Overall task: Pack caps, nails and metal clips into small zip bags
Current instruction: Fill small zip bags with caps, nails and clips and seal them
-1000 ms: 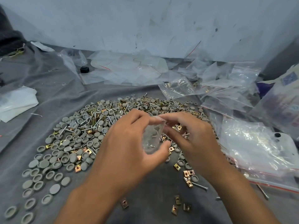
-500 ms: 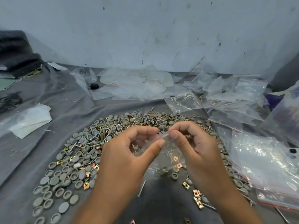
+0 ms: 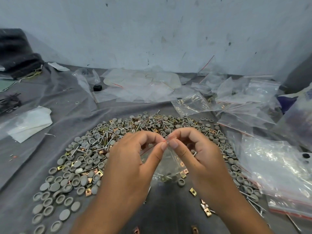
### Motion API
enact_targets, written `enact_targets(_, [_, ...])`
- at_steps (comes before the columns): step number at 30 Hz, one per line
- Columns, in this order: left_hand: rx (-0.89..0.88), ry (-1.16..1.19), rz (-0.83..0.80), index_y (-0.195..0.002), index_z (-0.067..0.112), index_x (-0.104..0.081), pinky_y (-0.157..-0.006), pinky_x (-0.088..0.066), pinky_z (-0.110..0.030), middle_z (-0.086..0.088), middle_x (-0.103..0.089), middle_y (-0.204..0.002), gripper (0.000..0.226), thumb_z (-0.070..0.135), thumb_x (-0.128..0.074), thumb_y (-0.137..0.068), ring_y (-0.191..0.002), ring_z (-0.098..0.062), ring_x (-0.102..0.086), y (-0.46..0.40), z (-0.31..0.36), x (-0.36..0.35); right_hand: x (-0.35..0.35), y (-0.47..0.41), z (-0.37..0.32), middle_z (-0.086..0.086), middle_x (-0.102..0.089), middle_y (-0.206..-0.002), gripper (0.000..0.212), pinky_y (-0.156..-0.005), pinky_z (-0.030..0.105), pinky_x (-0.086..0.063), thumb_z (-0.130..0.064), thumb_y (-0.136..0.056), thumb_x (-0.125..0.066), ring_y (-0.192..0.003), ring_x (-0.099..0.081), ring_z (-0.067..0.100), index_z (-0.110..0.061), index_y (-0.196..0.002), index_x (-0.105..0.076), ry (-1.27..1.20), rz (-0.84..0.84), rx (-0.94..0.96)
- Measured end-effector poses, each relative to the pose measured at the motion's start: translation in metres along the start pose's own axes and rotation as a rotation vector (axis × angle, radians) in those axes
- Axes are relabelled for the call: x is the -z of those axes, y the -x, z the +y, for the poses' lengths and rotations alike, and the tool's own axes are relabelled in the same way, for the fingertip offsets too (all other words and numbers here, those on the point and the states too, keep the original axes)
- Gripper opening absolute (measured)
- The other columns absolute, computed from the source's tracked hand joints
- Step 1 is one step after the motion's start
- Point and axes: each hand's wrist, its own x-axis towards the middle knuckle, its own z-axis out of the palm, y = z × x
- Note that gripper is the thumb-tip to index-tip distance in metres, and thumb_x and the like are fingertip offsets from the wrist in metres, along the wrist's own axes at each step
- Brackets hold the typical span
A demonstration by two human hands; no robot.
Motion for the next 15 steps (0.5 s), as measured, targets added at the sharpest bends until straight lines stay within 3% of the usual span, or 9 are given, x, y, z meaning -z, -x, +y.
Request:
enact_targets(5, [0.052, 0.071, 0.011, -0.084, 0.036, -0.069, -0.072, -0.044, -0.015, 0.024, -0.067, -0.086, 0.016, 0.051, -0.066, -0.087, -0.085, -0.004, -0.064, 0.0006, 0.0, -0.002, 0.0029, 0.0007, -0.0004, -0.018, -0.068, -0.088, 0.012, -0.069, 0.01, -0.043, -0.041, -0.099, -0.059, -0.084, -0.065, 0.006, -0.034, -0.093, -0.067, 0.085, 0.033, 0.036])
enact_targets(11, [0.042, 0.026, 0.009, -0.083, 0.035, -0.068, -0.066, -0.042, -0.012, 0.023, -0.068, -0.086, 0.01, 0.039, -0.07, -0.091, -0.075, 0.006, -0.061, 0.0016, -0.0017, -0.0018, 0.0047, 0.0004, -0.0011, -0.012, -0.066, -0.085, 0.022, -0.066, 0.017, -0.046, -0.05, -0.097, -0.053, -0.079, -0.063, 0.012, -0.031, -0.094, -0.066, 0.041, 0.062, 0.01])
enact_targets(15, [0.073, 0.07, 0.005, -0.082, 0.034, -0.067, -0.07, -0.044, -0.012, 0.022, -0.069, -0.085, 0.015, 0.046, -0.067, -0.091, -0.086, -0.002, -0.066, -0.0001, -0.0017, -0.0013, 0.0054, 0.0009, -0.0006, -0.014, -0.069, -0.091, 0.016, -0.068, 0.014, -0.046, -0.048, -0.096, -0.059, -0.084, -0.064, 0.009, -0.034, -0.098, -0.067, 0.021, 0.002, 0.0])
